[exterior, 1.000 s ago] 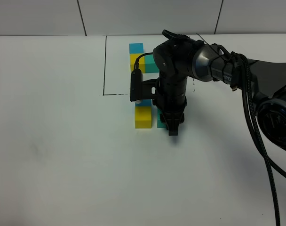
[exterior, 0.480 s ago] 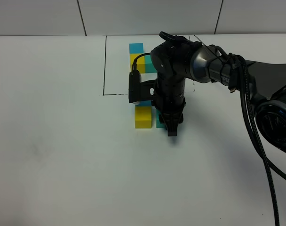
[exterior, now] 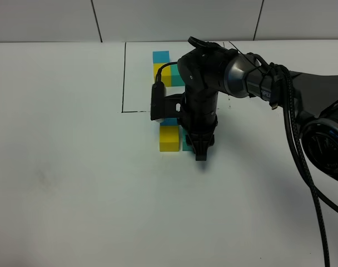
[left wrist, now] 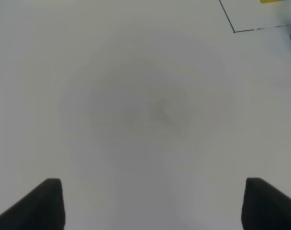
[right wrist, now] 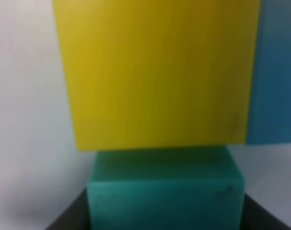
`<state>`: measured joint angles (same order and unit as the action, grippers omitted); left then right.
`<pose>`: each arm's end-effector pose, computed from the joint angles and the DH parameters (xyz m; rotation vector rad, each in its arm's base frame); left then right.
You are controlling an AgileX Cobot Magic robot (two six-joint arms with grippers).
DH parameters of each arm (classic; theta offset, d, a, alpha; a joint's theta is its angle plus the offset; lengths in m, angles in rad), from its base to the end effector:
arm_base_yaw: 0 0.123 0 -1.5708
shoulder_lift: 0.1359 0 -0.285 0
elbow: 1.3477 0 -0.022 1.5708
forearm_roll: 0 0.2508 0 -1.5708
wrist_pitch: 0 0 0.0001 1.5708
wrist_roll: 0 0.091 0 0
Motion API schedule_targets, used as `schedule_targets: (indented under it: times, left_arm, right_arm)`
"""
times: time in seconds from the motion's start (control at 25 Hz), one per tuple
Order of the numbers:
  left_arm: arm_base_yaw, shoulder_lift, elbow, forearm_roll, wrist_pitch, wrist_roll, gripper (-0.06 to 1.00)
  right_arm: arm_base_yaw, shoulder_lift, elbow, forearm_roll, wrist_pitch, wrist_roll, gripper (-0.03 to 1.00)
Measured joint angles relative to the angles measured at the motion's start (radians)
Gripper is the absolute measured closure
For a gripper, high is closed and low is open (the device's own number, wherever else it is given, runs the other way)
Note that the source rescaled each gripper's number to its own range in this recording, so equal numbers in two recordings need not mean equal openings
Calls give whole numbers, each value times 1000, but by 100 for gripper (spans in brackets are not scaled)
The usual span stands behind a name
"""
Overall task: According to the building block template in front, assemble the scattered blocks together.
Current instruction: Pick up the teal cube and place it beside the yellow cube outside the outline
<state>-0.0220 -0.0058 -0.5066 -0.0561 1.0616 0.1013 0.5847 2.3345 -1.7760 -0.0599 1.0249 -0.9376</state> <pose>-0.0067 -0.0043 0.2791 0.1282 2.0275 -0.0171 0.3890 0.2519 0.1153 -2.1538 2.1958 -0.0994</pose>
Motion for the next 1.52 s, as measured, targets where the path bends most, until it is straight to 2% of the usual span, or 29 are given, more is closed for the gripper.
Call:
schedule_targets:
  times: [1.52]
  left_arm:
    - [0,0,0,0,0,-1,8]
  right_arm:
    - [6,8,-14,23,2,25,96]
